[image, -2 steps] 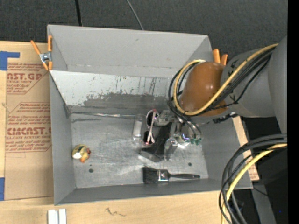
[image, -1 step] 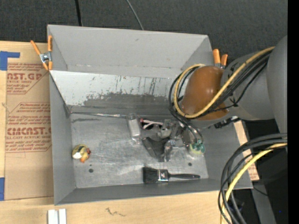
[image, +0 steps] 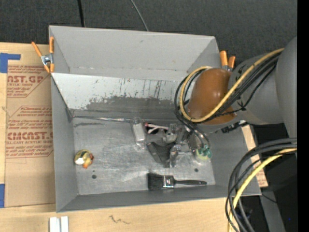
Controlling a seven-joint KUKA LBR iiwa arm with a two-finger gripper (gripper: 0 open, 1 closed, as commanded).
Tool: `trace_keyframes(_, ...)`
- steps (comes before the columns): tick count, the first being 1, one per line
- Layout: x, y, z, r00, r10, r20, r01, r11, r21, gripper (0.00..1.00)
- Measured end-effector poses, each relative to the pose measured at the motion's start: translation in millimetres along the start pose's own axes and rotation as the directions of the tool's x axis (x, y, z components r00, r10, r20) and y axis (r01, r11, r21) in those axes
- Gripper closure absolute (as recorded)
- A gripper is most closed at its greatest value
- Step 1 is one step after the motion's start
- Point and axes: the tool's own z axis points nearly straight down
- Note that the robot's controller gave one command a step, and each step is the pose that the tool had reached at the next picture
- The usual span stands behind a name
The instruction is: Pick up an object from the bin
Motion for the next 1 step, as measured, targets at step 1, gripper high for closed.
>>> trace_keyframes(1,1.6,0.2,-3.8,1.0,0.0,-0.006,0.0,1.0,0.0,1.0)
